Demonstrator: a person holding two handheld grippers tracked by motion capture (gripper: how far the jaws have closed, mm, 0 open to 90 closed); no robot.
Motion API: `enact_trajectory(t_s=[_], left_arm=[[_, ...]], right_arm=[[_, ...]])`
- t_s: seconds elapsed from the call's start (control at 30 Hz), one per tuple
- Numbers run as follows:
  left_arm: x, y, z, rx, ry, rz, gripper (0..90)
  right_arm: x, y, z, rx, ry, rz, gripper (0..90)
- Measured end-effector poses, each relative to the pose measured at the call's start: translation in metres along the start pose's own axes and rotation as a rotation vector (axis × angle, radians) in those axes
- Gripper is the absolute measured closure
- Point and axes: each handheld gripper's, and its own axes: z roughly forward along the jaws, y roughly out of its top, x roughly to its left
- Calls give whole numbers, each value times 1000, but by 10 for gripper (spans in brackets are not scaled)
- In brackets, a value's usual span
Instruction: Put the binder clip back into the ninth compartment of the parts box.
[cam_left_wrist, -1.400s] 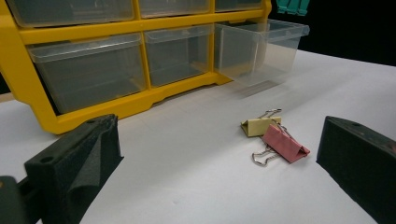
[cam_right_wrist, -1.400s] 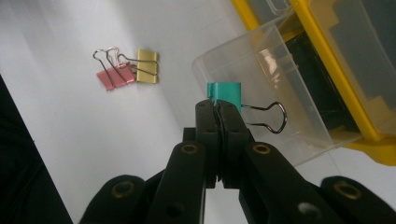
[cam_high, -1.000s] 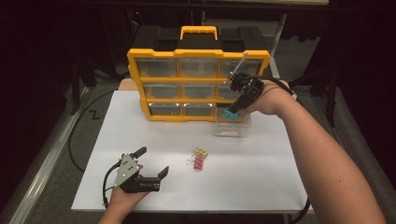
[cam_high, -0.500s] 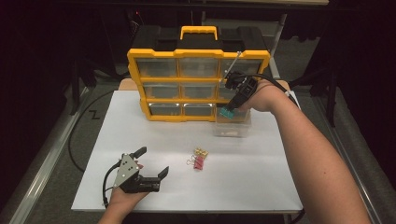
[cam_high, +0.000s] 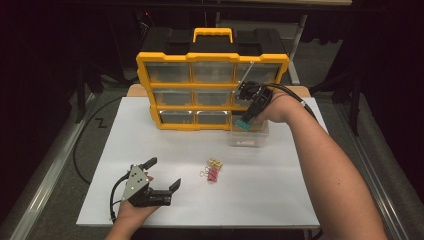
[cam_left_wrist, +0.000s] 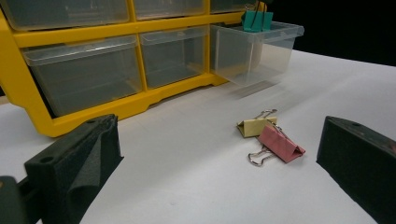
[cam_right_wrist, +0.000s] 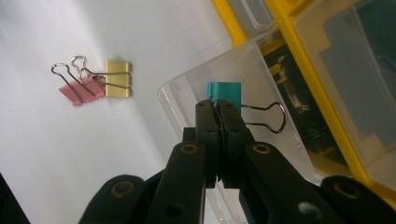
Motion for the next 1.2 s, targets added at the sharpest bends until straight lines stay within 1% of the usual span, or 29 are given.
enact_trajectory(t_s=[0.13, 0.23, 0.3, 0.43, 0.47, 0.53, 0.57, 0.6, 0.63, 0.7, 0.83, 0.87, 0.93, 0.97, 1.03, 1.07, 1.1, 1.2], left_arm=[[0, 0, 0, 0, 2, 0, 3], [0, 0, 0, -3, 1, -2, 3], [0, 0, 0, -3, 1, -3, 3], [0, 0, -1, -3, 2, -3, 3], [0, 0, -1, -4, 2, -3, 3], [0, 0, -1, -4, 2, -4, 3], [1, 0, -1, -4, 2, -4, 3], [1, 0, -1, -4, 3, -4, 3], [1, 0, 0, -3, 2, -4, 3], [1, 0, 0, -1, 1, -5, 3], [0, 0, 0, 0, -1, 1, 3], [0, 0, 0, -1, 0, 0, 3], [-1, 0, 0, -2, 1, 0, 3], [-1, 0, 0, -3, 1, -1, 3], [-1, 0, 1, 0, -1, 3, 3], [-1, 0, 1, -1, -2, 3, 3], [-1, 0, 1, 0, -2, 4, 3], [0, 0, 1, 0, 1, 1, 3]], right_arm=[[1, 1, 3, 0, -3, -7, 900], [2, 4, 8, 14, 1, -19, 900], [3, 4, 9, 15, 2, -15, 900], [4, 6, 10, 17, -2, -28, 900], [5, 5, 10, 21, 0, -23, 892], [5, 5, 10, 16, 7, -20, 770], [5, 5, 9, 11, 3, -15, 721], [7, 5, 8, 9, 5, -3, 688], [7, 4, 7, 9, 8, -1, 674], [10, 2, 4, 3, 11, -5, 651], [17, -4, -1, 15, 11, -5, 621], [19, -6, -1, 15, 12, -12, 616], [21, -8, -3, 15, 9, -7, 615], [24, -12, -6, 12, 16, -5, 612], [26, -14, -7, 6, 20, -5, 610], [28, -16, -8, 12, 17, -1, 607], [30, -19, -9, 12, 16, -7, 602], [33, -23, -10, 15, 17, -8, 597]])
